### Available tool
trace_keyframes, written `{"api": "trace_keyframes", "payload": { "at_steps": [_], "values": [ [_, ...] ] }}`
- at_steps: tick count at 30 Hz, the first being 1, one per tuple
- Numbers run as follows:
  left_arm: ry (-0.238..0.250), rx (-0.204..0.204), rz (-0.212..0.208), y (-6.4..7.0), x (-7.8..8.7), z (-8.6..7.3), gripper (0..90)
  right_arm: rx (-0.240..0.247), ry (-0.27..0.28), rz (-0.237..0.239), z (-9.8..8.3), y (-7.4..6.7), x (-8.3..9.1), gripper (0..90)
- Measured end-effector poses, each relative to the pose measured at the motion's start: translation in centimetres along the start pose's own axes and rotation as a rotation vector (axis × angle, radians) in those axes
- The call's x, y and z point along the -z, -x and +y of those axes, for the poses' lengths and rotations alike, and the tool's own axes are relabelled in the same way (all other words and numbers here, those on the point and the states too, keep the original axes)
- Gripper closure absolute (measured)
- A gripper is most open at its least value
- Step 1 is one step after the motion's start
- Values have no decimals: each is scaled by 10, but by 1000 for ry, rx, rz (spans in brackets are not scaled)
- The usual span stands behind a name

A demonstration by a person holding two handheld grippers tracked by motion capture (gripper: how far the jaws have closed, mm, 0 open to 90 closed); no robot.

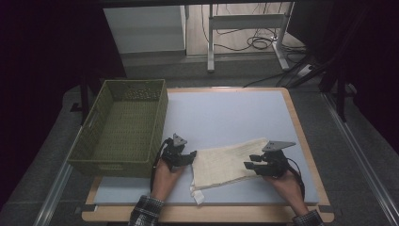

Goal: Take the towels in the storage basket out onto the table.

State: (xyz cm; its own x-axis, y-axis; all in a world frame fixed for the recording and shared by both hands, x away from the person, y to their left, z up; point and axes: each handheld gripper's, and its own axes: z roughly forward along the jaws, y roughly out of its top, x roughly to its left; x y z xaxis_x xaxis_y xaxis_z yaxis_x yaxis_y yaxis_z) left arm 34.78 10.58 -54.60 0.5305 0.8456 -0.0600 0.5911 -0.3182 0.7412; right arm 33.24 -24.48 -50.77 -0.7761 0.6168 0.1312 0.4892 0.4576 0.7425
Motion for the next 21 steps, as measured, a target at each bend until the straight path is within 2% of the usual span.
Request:
{"api": "trace_keyframes", "payload": {
  "at_steps": [9, 14, 21],
  "values": [
    [0, 0, -1, 0, 0, 0, 378, 59, -21, 100, 13, -37, -24, 600],
    [0, 1, -1, 0, 0, 0, 378, 97, -42, 158, 20, -59, -42, 642],
    [1, 1, -1, 0, 0, 0, 379, 137, -62, 229, 30, -87, -62, 646]
  ]
}}
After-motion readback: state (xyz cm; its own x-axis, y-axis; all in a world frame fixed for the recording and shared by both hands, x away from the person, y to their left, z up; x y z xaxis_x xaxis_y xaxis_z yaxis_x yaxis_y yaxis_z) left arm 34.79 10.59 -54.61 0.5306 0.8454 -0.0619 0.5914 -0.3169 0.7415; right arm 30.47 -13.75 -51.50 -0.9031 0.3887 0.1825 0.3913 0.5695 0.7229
